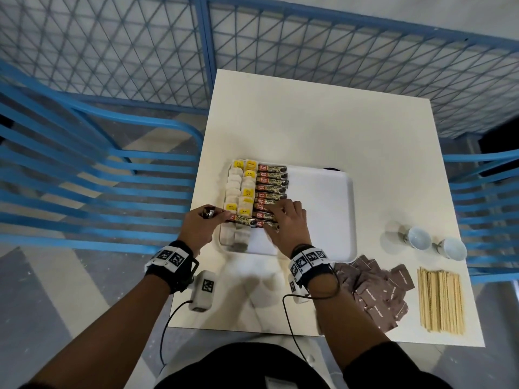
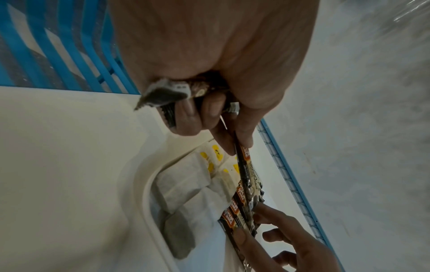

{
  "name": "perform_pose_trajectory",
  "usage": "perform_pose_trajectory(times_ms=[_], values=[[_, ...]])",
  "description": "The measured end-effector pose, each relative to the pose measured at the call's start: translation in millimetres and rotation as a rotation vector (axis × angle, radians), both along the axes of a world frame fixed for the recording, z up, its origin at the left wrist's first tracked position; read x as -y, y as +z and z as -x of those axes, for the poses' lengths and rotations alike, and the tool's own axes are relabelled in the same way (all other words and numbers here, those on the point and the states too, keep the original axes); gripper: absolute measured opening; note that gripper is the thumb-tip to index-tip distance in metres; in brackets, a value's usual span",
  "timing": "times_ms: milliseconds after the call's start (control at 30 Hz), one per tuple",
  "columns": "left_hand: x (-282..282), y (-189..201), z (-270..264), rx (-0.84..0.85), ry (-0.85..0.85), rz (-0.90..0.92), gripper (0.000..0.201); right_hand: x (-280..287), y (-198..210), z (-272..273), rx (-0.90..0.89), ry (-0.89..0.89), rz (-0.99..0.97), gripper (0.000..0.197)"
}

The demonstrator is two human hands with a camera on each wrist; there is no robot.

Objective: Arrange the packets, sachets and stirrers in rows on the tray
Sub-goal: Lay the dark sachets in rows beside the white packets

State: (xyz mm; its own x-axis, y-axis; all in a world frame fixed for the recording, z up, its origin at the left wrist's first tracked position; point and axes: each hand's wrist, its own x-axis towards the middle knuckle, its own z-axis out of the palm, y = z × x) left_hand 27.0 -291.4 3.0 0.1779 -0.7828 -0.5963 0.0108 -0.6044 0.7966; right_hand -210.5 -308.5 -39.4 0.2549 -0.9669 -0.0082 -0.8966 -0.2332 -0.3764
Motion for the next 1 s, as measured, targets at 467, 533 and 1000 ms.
perform_pose_trajectory(times_ms=[467, 533, 1000], values=[[8.6, 2.2, 17.5, -0.085, 0.038, 0.062, 0.006, 8.0, 40.5, -26.2, 0.569, -0.144, -0.199, 0.027], [8.1, 2.2, 19.9, -0.106, 0.035, 0.066, 0.006, 9.2, 42.8, -27.5, 0.579, -0.116, -0.221, 0.020], [0.4, -4.7, 21.6, -0.007, 0.112, -0.017, 0.010, -19.2, 18.2, 7.8, 0.233, -0.066, -0.018, 0.022]])
